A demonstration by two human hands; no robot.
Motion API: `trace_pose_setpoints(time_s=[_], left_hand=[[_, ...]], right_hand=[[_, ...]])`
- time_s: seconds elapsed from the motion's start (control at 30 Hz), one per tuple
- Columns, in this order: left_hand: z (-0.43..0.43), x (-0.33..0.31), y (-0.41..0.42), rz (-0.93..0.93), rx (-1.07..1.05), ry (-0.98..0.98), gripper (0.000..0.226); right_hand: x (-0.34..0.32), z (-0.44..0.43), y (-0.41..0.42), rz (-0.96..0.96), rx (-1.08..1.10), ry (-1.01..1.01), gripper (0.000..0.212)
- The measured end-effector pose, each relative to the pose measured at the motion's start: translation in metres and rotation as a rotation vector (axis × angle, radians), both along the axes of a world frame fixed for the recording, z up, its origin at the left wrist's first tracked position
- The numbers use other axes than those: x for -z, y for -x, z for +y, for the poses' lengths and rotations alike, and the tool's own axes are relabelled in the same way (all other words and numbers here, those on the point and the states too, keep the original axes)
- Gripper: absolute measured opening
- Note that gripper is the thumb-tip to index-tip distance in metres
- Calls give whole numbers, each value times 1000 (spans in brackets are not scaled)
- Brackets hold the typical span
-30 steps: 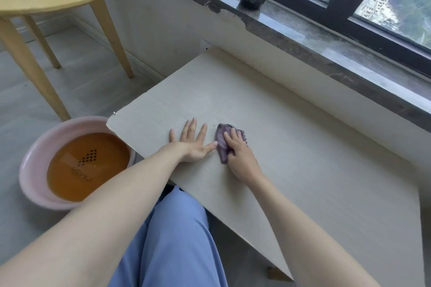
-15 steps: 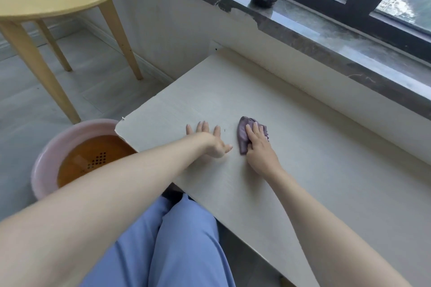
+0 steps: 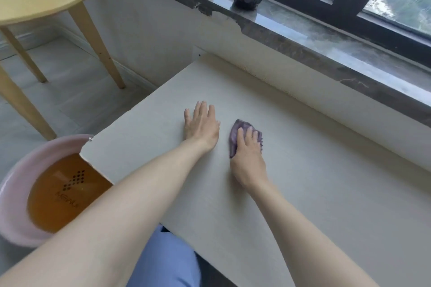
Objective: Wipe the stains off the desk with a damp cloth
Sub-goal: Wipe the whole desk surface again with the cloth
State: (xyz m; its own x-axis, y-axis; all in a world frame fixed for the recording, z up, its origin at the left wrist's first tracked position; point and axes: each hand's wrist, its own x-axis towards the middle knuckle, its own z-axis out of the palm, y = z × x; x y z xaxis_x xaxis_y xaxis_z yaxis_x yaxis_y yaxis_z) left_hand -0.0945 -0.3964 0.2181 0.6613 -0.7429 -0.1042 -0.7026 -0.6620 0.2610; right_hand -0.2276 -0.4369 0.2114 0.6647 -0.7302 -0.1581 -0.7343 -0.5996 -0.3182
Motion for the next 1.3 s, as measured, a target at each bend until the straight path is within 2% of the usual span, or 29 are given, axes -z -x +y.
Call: trace_pose_setpoints(time_s=[0.07, 0.13, 0.27, 0.33, 0.43, 0.53, 0.7, 0.8, 0.9, 0.97, 1.07, 1.2, 1.23, 1.3], left_hand=[[-17, 2, -1, 16, 27, 3, 52], [-32, 5, 2, 29, 59, -12, 53], [-47, 12, 3, 26, 52, -133, 57], [-51, 10, -2, 98, 58, -193, 57], [-55, 6, -10, 250, 68, -237, 58], [-55, 7, -15, 256, 70, -243, 59], [-61, 8, -11, 254, 61, -243, 59], [-59, 4, -13, 255, 72, -292, 58], [-60, -4, -19, 293, 97, -356, 59], [-60, -6, -18, 311, 97, -372, 60], [-60, -2, -15, 267, 81, -354, 60], [-61, 0, -14, 258, 66, -325, 61], [-60, 1, -14, 260, 62, -315, 61], [-60, 2, -12, 271, 64, -293, 61]], right_hand=[[0, -6, 12, 2, -128, 14, 66], [0, -32, 14, 24, -154, 20, 65], [3, -47, -12, 8, 101, 20, 63], [6, -33, -22, 34, 126, 42, 63], [5, -27, -9, -3, -33, 40, 67], [-2, -59, 0, 3, -115, 49, 66], [1, -73, -26, 20, 122, 37, 63], [9, -70, -19, -21, -103, 32, 65], [2, -107, -4, 41, -291, -28, 63], [2, -122, -11, 61, -200, -28, 62], [9, -110, -34, -13, -22, 81, 60], [8, -128, -27, 27, -340, 18, 64], [6, -138, -23, 39, -344, -6, 63], [9, -148, -26, 13, -202, -2, 62]])
